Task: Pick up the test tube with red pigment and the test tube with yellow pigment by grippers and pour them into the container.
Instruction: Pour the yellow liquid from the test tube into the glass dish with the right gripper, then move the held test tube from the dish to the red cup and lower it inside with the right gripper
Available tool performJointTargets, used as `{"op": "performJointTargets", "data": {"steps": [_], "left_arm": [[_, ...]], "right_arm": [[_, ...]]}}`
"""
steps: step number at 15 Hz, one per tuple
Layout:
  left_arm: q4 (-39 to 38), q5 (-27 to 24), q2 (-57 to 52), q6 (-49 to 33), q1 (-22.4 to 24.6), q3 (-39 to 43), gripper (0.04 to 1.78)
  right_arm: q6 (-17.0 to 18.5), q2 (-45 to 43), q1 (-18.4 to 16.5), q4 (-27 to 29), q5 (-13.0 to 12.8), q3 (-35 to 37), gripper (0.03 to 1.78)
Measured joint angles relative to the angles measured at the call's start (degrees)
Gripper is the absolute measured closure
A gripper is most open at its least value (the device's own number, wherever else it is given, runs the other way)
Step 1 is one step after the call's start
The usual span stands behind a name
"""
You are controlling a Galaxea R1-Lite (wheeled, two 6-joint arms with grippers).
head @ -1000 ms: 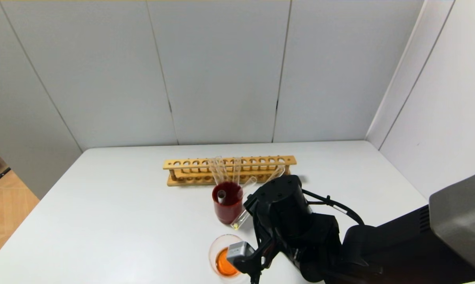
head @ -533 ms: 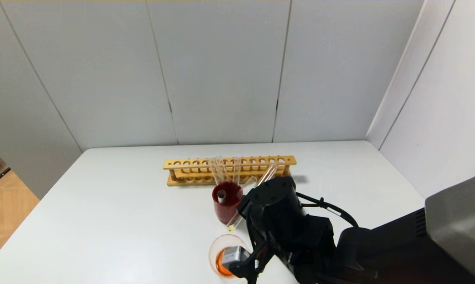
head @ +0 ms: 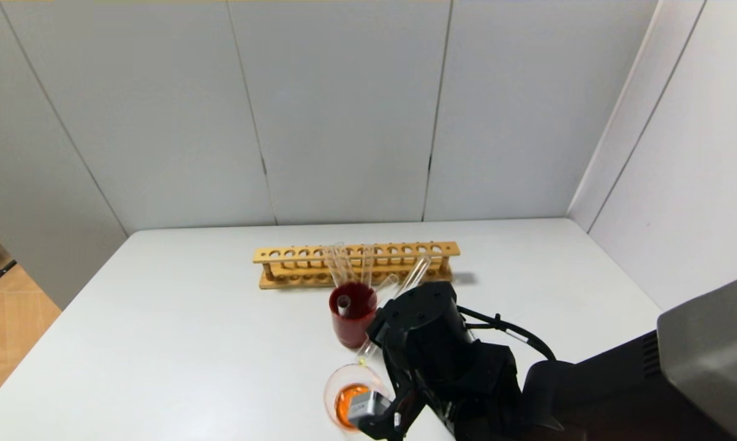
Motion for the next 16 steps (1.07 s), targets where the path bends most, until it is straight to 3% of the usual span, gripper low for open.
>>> {"op": "performJointTargets", "data": {"steps": [12,14,16], "left_arm": [[0.0,0.0,0.0,0.0,0.0,0.0,0.07],[0.0,0.0,0.0,0.0,0.0,0.0,0.07],[0.0,0.0,0.0,0.0,0.0,0.0,0.07]], "right_arm": [[-0.5,0.1,1.2,-0.3,-1.4,0.3,1.49],[0.8,0.1,1.2,-1.8,-1.2,0.1,1.49],[5.5,-0.1,1.2,-2.9,-0.9,0.1,1.49]]}}
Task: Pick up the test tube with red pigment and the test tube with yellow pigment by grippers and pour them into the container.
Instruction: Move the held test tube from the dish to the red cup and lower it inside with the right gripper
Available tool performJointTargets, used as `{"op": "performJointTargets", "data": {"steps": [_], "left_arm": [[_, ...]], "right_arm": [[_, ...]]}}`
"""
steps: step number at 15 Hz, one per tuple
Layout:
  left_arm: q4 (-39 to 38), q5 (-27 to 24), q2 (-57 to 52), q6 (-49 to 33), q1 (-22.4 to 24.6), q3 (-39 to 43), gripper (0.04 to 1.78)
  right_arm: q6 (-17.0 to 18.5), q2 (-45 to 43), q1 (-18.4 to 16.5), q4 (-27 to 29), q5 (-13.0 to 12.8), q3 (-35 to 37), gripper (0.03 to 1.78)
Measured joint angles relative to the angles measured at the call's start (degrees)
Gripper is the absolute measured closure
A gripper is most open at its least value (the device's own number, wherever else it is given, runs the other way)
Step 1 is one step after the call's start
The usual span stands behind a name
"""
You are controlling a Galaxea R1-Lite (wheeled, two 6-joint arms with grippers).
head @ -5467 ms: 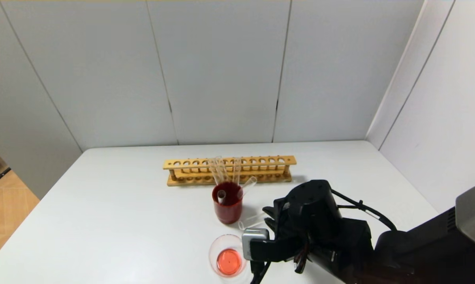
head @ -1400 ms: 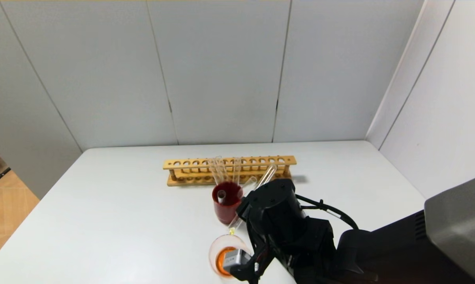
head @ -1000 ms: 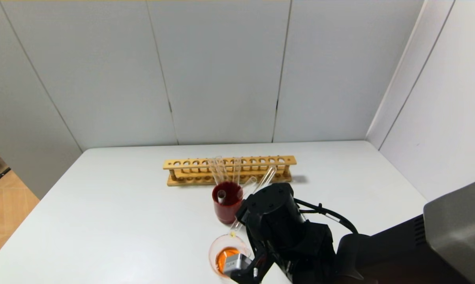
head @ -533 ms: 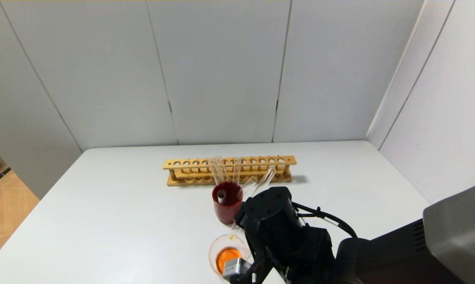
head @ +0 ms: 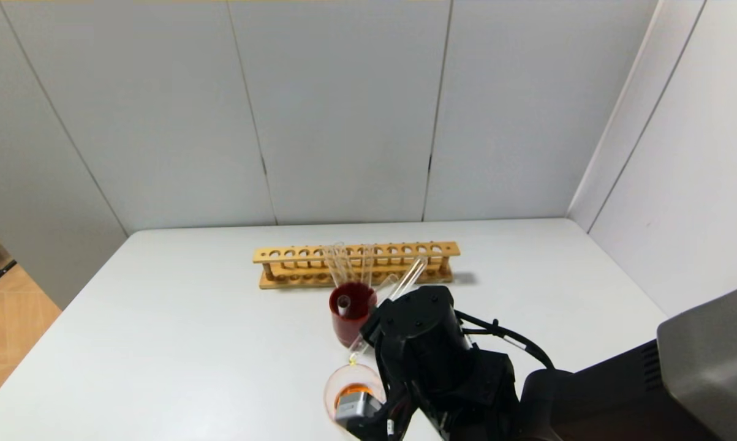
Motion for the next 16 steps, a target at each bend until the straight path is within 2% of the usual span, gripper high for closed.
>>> {"op": "performJointTargets", "data": {"steps": [2,4,6,8,12,14,16], "left_arm": [[0.0,0.0,0.0,0.0,0.0,0.0,0.07],[0.0,0.0,0.0,0.0,0.0,0.0,0.07],[0.0,0.0,0.0,0.0,0.0,0.0,0.07],[0.0,0.0,0.0,0.0,0.0,0.0,0.07],[0.0,0.0,0.0,0.0,0.0,0.0,0.07],[0.0,0.0,0.0,0.0,0.0,0.0,0.07],[0.0,0.0,0.0,0.0,0.0,0.0,0.07]], "right_arm": [[8.5,-0.5,0.0,-0.2,0.1,0.1,1.49],[20.3,-1.3,0.0,-0.4,0.2,0.2,1.49],[34.5,-2.4,0.4,-1.2,0.9,-0.4,1.49],[50.5,-3.5,1.0,-4.3,1.3,-1.5,1.49],[82.2,-4.6,0.6,-18.4,1.1,-2.3,1.49],[94.6,-4.9,-1.0,-26.8,0.7,0.8,1.49],[103.0,-4.4,-1.6,-34.8,-0.2,6.4,1.49]]}}
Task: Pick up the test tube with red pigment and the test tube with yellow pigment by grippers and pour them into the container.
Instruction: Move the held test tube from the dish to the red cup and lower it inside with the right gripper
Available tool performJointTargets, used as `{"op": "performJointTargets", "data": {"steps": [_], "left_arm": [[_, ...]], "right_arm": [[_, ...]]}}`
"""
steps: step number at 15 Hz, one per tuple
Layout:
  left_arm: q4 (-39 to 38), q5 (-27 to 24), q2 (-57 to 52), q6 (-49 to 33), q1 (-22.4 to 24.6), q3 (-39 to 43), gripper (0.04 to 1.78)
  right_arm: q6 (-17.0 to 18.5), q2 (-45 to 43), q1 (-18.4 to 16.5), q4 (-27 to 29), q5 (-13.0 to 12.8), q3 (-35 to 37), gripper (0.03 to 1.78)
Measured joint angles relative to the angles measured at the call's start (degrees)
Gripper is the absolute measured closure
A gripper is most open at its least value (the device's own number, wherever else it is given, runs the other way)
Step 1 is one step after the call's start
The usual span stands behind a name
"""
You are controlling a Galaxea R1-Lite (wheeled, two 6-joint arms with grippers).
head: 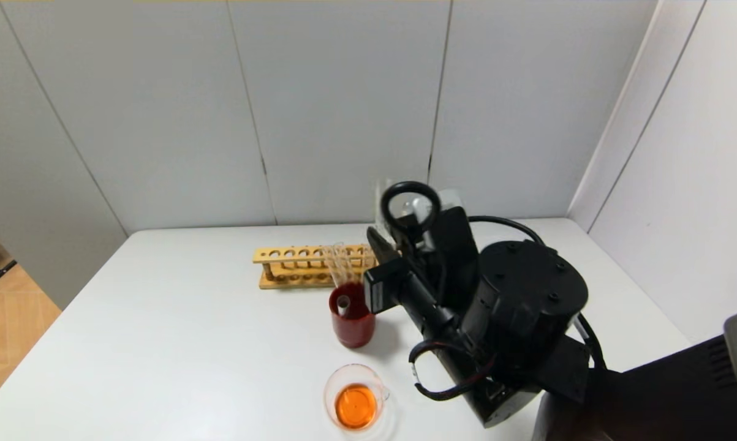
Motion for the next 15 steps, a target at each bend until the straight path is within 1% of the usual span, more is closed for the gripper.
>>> {"op": "performJointTargets", "data": {"steps": [2,3,5,10,15], "left_arm": [[0.0,0.0,0.0,0.0,0.0,0.0,0.07],[0.0,0.0,0.0,0.0,0.0,0.0,0.07],[0.0,0.0,0.0,0.0,0.0,0.0,0.07],[0.0,0.0,0.0,0.0,0.0,0.0,0.07],[0.0,0.0,0.0,0.0,0.0,0.0,0.07]], "right_arm": [[6.2,2.1,-0.7,-8.7,-1.2,5.6,1.49],[8.4,3.4,-1.2,-11.9,-1.7,7.8,1.49],[12.2,5.2,-1.5,-13.3,-2.2,10.1,1.49],[13.3,7.4,-0.5,-13.4,-2.0,10.0,1.49],[14.6,10.3,-0.9,-13.4,-2.0,5.2,1.49]]}}
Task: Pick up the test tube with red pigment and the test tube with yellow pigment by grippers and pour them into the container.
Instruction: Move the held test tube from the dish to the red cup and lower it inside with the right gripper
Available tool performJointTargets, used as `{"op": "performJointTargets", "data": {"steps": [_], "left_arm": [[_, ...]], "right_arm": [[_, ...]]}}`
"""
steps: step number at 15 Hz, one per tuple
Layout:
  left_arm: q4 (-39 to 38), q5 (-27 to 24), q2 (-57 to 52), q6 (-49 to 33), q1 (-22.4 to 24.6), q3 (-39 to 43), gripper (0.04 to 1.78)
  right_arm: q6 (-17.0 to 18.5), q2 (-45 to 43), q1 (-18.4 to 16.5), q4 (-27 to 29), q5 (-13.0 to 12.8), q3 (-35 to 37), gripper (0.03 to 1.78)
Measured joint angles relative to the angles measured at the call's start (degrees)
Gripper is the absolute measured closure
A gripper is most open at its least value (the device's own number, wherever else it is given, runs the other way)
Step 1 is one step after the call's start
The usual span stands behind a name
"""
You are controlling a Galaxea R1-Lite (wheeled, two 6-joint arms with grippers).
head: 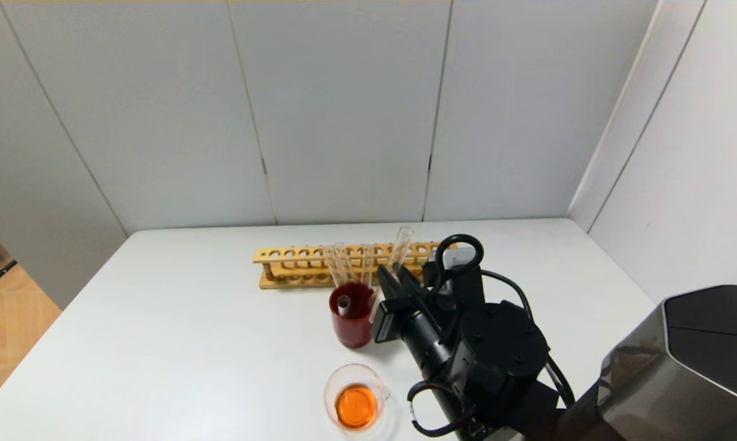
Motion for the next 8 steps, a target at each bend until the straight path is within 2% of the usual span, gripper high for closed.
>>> {"op": "performJointTargets", "data": {"steps": [8], "left_arm": [[0.0,0.0,0.0,0.0,0.0,0.0,0.07]], "right_arm": [[1.8,5.6,-0.9,0.0,0.2,-6.0,1.49]]}}
